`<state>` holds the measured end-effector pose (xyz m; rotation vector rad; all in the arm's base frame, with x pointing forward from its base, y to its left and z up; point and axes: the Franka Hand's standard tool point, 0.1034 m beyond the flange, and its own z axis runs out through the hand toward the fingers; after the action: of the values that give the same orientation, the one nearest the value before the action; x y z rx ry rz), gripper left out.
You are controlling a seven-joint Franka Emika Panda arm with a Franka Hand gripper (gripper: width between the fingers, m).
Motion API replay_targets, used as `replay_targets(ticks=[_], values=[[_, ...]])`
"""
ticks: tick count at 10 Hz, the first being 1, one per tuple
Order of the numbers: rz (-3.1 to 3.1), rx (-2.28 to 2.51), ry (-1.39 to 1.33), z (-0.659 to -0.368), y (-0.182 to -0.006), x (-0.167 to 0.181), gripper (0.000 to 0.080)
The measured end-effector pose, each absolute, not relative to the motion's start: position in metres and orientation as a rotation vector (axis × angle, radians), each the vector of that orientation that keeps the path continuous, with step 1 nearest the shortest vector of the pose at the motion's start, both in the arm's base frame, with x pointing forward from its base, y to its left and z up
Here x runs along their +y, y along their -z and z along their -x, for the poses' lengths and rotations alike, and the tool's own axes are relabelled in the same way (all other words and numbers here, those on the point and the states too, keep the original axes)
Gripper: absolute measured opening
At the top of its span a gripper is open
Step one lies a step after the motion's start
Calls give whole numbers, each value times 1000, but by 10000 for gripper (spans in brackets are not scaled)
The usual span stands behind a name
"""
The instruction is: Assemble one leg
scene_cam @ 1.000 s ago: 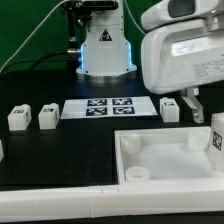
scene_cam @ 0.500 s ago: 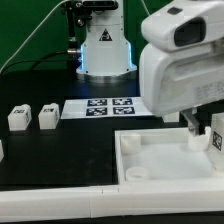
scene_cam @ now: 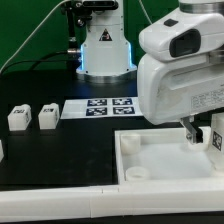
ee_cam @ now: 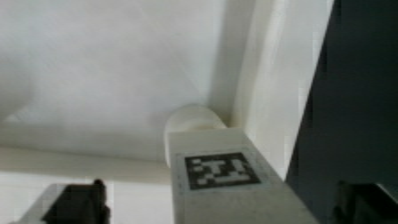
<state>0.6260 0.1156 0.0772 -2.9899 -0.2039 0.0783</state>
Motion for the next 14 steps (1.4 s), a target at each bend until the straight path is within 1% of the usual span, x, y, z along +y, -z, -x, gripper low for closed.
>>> replay_targets(ticks=[1, 2, 3, 6, 8, 11, 14], values=[[2990, -205, -78, -626, -77, 116, 384], [2991, -170, -81, -626, -77, 116, 384], [2998, 56, -97, -626, -77, 117, 294], [2960, 481, -116, -627, -76, 118, 294], [2827, 898, -78, -630, -76, 117, 294], [2470, 1478, -39, -627, -76, 114, 295], [2130, 1906, -125, -625, -75, 121, 295]])
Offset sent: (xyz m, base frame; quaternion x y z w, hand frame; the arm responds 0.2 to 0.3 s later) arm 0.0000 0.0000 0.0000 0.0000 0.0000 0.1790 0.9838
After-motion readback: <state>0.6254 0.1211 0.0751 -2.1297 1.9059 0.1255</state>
